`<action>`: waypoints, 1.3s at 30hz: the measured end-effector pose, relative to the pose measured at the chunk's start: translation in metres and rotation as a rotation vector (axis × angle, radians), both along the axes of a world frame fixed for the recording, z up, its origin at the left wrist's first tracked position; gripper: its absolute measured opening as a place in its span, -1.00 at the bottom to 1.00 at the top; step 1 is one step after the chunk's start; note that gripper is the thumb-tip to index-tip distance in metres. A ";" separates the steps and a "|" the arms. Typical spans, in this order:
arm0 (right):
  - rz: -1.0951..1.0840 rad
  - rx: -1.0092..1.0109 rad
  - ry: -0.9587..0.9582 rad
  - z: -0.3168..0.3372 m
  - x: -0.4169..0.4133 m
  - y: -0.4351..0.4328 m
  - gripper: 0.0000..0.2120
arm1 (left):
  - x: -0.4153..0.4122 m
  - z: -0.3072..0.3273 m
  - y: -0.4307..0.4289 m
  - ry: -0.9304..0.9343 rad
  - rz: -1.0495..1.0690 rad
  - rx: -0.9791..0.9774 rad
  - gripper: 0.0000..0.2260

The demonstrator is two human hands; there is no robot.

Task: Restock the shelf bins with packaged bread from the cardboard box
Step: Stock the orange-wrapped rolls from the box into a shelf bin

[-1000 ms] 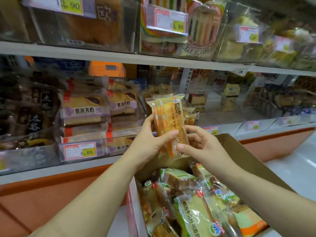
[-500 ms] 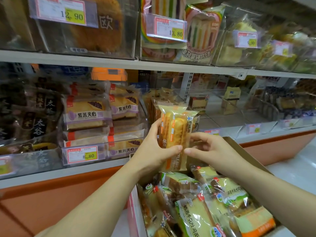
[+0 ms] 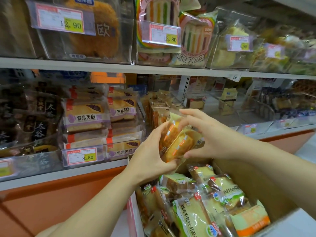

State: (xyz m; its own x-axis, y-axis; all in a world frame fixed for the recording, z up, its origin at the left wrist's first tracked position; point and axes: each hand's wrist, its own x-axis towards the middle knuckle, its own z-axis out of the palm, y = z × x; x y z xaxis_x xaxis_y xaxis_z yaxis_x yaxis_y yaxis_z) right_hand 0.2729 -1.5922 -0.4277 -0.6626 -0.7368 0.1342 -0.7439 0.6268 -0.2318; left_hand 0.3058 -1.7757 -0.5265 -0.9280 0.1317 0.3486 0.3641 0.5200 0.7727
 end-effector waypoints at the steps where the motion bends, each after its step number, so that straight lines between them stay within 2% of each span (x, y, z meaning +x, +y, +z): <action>1: 0.015 0.033 0.011 0.001 0.000 0.000 -0.45 | 0.001 -0.001 0.000 0.007 0.005 -0.010 -0.15; 5: 0.076 0.186 0.041 0.000 0.003 0.003 -0.36 | 0.010 -0.002 -0.001 0.009 0.022 -0.043 -0.14; 11: 0.104 0.053 0.107 0.001 0.002 0.000 -0.48 | 0.009 0.010 -0.004 0.073 0.048 -0.121 -0.18; 17: 0.155 0.086 0.236 0.012 -0.010 -0.002 -0.50 | -0.006 0.025 -0.011 0.141 0.090 -0.135 -0.19; 20: 0.193 -0.031 0.296 0.011 -0.022 -0.005 -0.56 | -0.013 0.031 -0.013 0.155 0.107 -0.132 -0.20; 27: 0.206 -0.209 0.253 0.000 -0.051 -0.009 -0.62 | -0.035 0.040 -0.022 0.188 0.171 -0.224 -0.23; 34: 0.100 -0.385 0.421 -0.023 -0.088 -0.026 -0.64 | -0.075 0.037 -0.045 0.138 0.295 -0.273 -0.30; 39: 0.005 -0.446 0.529 -0.036 -0.122 -0.045 -0.65 | -0.101 0.035 -0.069 0.076 0.485 -0.306 -0.47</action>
State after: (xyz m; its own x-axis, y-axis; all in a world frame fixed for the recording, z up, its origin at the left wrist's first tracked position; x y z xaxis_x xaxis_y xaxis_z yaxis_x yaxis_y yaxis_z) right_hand 0.1504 -1.6376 -0.4640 -0.4208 -0.5394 0.7294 -0.8308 0.5520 -0.0712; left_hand 0.2045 -1.8452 -0.4914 -0.8811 -0.1976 0.4296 0.0767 0.8368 0.5421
